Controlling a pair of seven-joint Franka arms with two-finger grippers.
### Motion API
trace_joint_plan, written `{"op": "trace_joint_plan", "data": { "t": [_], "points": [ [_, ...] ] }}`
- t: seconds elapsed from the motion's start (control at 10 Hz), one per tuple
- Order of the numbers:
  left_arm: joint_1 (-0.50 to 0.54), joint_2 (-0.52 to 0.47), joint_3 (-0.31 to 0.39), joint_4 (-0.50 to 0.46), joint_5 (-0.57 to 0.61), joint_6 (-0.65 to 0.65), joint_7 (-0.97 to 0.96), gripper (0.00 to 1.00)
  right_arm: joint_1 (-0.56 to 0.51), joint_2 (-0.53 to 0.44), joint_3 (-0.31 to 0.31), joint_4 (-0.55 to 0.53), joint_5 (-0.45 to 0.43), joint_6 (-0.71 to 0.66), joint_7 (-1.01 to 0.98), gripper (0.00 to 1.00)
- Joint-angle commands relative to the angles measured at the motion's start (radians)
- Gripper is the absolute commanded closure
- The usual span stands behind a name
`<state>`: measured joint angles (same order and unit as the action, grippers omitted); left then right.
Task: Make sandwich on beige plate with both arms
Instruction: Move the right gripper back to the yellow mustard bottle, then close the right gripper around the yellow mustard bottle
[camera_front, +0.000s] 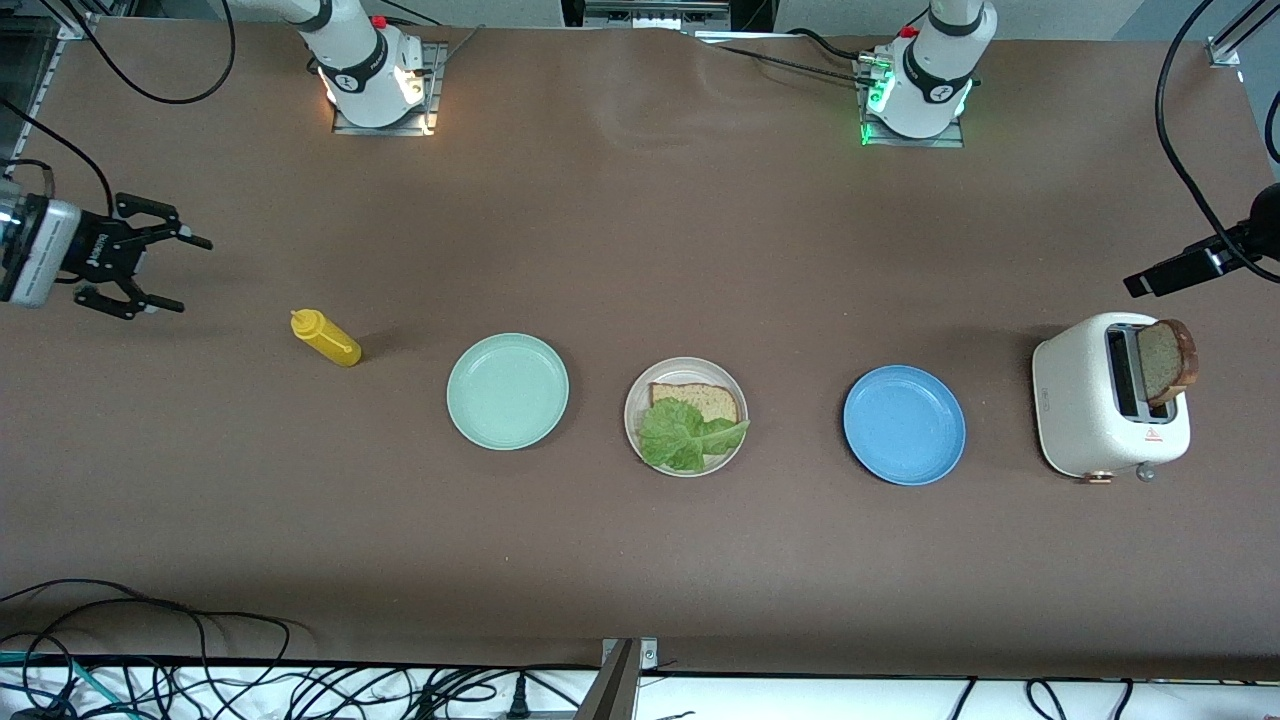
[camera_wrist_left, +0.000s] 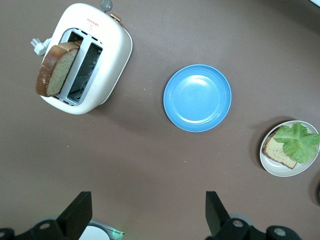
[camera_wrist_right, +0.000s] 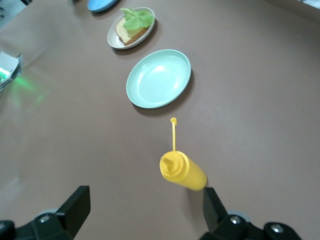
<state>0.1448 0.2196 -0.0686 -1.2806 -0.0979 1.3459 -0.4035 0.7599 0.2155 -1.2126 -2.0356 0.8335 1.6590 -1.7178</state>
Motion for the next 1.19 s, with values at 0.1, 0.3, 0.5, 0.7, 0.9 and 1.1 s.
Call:
{"op": "trace_joint_plan", "data": {
  "t": [0.1,0.3,0.5,0.7,0.9,1.1],
  "points": [
    [0.005,0.0,0.0,0.007,-0.029,-0.001,0.0,0.0,-0.218,0.015,0.213,-0.104,0.094,0.088,-0.282,0.0],
    [0.004,0.0,0.0,0.007,-0.028,-0.001,0.0,0.0,-0.338,0.037,0.313,-0.17,0.168,0.152,-0.476,0.0],
    [0.005,0.0,0.0,0.007,-0.028,-0.001,0.0,0.0,-0.53,0.149,0.492,-0.178,0.293,0.163,-0.691,0.0],
    [0.005,0.0,0.0,0.007,-0.028,-0.001,0.0,0.0,-0.625,0.261,0.608,-0.176,0.434,0.154,-0.865,0.0],
    [0.007,0.0,0.0,0.007,-0.029,-0.001,0.0,0.0,-0.663,0.309,0.674,-0.175,0.498,0.151,-0.939,0.0],
    [0.009,0.0,0.001,0.007,-0.029,-0.001,0.0,0.0,-0.692,0.347,0.729,-0.172,0.555,0.131,-0.993,0.0]
  ]
}}
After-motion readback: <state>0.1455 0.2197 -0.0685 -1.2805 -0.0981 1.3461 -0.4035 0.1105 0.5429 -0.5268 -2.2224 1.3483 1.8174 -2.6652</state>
